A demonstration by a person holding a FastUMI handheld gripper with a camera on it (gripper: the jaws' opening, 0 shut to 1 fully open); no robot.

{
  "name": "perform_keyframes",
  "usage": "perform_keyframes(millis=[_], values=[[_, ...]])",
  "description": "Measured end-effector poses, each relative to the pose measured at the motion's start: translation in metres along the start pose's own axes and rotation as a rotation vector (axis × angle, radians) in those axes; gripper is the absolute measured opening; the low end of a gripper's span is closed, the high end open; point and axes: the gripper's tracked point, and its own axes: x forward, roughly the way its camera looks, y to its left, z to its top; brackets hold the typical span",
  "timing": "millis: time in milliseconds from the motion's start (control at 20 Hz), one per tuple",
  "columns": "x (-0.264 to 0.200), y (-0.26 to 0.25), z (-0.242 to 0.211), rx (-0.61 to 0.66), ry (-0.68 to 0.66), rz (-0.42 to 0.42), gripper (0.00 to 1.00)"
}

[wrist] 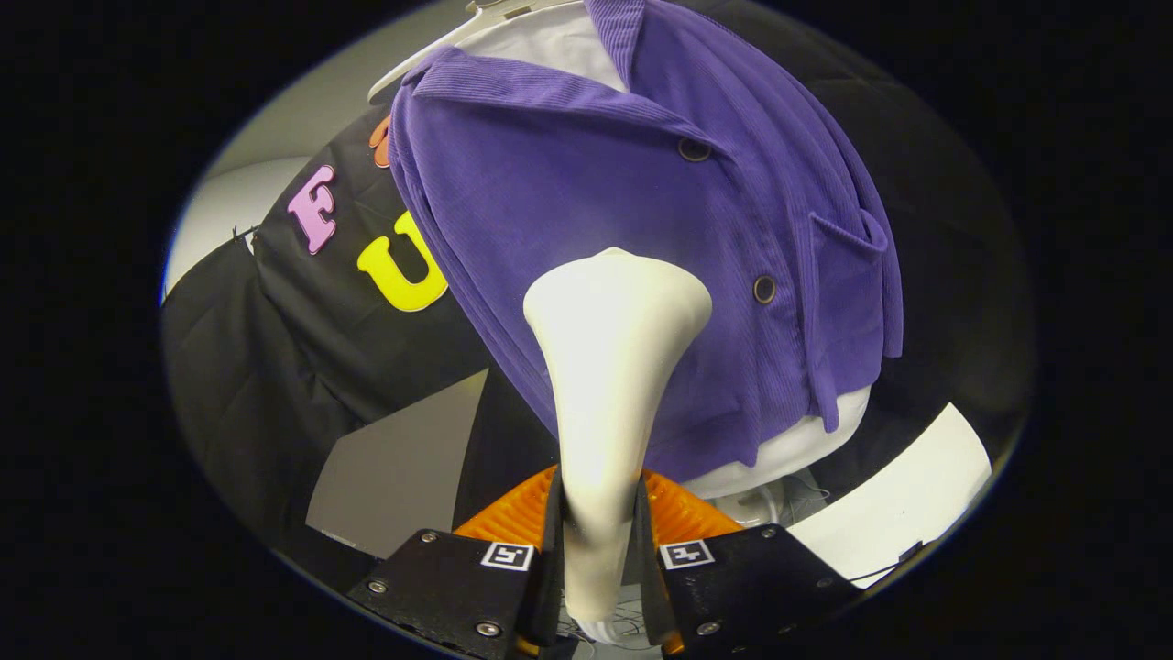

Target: Iron the clothes twice with a garment steamer, once on the left side and once on the right side.

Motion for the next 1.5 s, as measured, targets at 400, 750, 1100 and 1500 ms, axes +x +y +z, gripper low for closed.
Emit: perform_keyframes(millis=[400,750,1100,1500], values=[[0.011,-0.018,-0.035,0.022,0.029,-0.042,0.36],[0.031,-0.035,-0.078,0.034,0.074,-0.057,0.36],[0.041,-0.048,-0.125,0.025,0.13,-0.078,0.36],[-0.005,-0.028,-0.162,0.0,0.131,-0.05,0.36]])
